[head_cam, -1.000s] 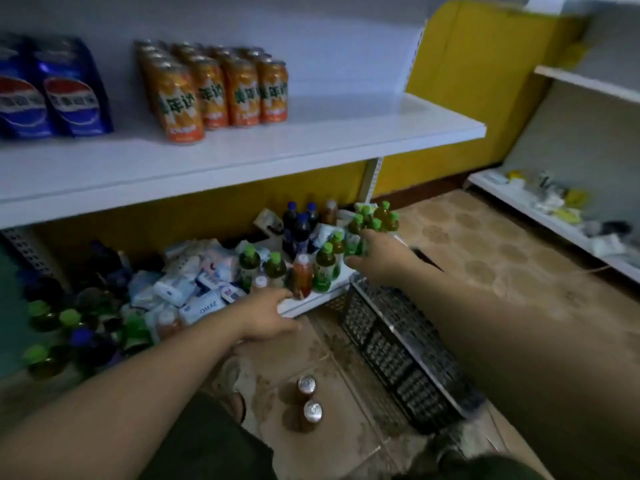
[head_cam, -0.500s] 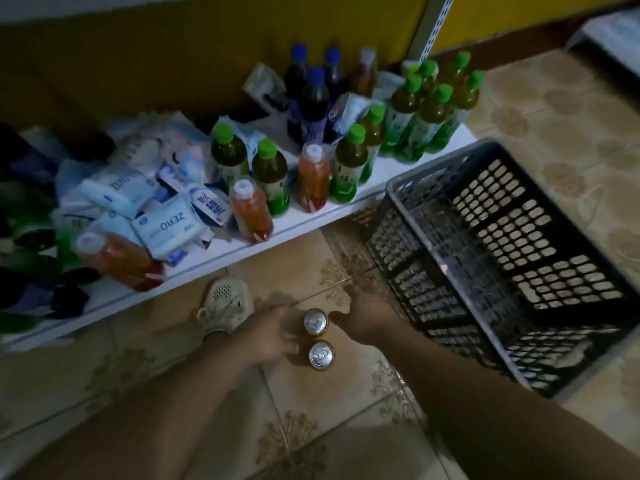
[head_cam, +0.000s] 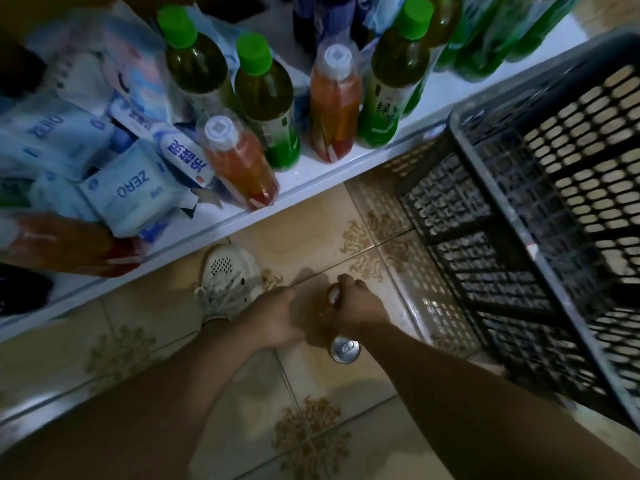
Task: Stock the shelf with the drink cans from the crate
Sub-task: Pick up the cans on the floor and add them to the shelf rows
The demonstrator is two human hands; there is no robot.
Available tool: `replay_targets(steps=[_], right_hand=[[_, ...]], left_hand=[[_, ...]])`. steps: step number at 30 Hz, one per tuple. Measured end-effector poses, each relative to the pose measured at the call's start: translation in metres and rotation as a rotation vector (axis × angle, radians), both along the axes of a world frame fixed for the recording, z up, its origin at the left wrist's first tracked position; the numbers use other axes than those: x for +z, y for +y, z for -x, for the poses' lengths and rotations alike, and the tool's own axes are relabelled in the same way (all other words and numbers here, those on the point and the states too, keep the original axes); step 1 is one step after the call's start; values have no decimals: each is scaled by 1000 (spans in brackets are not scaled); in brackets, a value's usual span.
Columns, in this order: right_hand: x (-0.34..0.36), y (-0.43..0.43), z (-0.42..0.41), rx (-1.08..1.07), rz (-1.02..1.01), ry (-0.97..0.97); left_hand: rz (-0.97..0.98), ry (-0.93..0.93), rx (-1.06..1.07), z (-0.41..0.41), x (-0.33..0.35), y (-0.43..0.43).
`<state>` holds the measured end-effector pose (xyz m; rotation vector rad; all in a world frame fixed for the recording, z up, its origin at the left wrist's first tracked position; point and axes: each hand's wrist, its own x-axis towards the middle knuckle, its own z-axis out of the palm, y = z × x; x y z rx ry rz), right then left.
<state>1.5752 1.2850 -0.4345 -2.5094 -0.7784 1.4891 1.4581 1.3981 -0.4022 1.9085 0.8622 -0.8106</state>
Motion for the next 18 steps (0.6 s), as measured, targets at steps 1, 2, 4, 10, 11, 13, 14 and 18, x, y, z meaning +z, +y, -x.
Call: replay_targets(steps=[1, 2, 4, 10, 11, 13, 14, 18], right_hand=[[13, -3, -4, -48, -53, -13], [28, -6, -7, -98, -103, -23], [67, -13, -15, -179, -214, -38], [206, -13, -41, -314, -533, -84], [229, -10, -44, -344, -578, -101], [275, -1, -48, -417, -662, -124], [299, 5, -50, -448, -711, -132], [396, 25, -56, -510, -930, -177]], left_hand=[[3, -5, 11, -1, 6, 0], [6, -13, 19, -4, 14, 0], [3, -63, 37, -12, 36, -3], [-29, -304, 170, -40, 154, -3], [-42, -375, 177, -43, 179, 0], [-87, -462, 185, -49, 227, 7], [-107, -497, 183, -50, 252, 11], [-149, -706, 266, -58, 349, 24]])
